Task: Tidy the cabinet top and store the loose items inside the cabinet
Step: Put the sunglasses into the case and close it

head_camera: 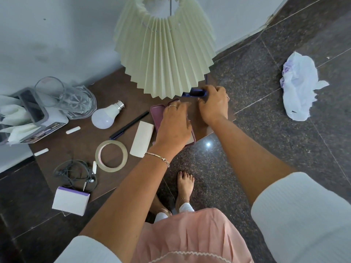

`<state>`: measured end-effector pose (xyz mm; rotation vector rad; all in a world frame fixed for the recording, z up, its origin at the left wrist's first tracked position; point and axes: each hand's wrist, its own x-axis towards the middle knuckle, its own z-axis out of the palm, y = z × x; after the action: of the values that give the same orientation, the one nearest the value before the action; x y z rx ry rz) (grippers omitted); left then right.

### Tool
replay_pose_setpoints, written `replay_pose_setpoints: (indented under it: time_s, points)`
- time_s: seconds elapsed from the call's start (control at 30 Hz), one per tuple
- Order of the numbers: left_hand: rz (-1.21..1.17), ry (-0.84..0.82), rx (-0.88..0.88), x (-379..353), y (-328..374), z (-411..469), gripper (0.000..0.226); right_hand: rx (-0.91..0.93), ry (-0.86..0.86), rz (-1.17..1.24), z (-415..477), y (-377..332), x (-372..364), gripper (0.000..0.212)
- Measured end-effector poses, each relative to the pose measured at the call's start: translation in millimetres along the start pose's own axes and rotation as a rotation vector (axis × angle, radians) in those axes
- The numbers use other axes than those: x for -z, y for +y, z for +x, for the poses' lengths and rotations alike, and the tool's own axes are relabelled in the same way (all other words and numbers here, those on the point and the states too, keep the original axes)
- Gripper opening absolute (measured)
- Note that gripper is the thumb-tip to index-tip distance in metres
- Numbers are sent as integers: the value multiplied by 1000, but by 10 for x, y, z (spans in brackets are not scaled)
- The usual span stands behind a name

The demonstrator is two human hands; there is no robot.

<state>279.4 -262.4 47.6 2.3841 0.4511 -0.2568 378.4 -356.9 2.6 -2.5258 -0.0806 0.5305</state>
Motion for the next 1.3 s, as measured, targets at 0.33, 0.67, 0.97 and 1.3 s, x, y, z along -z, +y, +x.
replay_pose_setpoints:
  time_s: [0.33, 0.67, 0.97, 1.3]
  points:
    - [-68, -23, 44, -120, 83, 68, 48, 11, 70, -26, -184, 323, 66, 18]
    - [-247, -10, 139, -209, 123, -51, 63, -127, 306, 323, -846, 521, 237, 11]
    - [-683, -80, 251, -251, 184, -377, 27, -284, 299, 741, -1583, 336, 210, 10]
    - [-923, -113, 419, -202, -38, -515, 26, -309, 171, 872, -1667, 76, -44, 10]
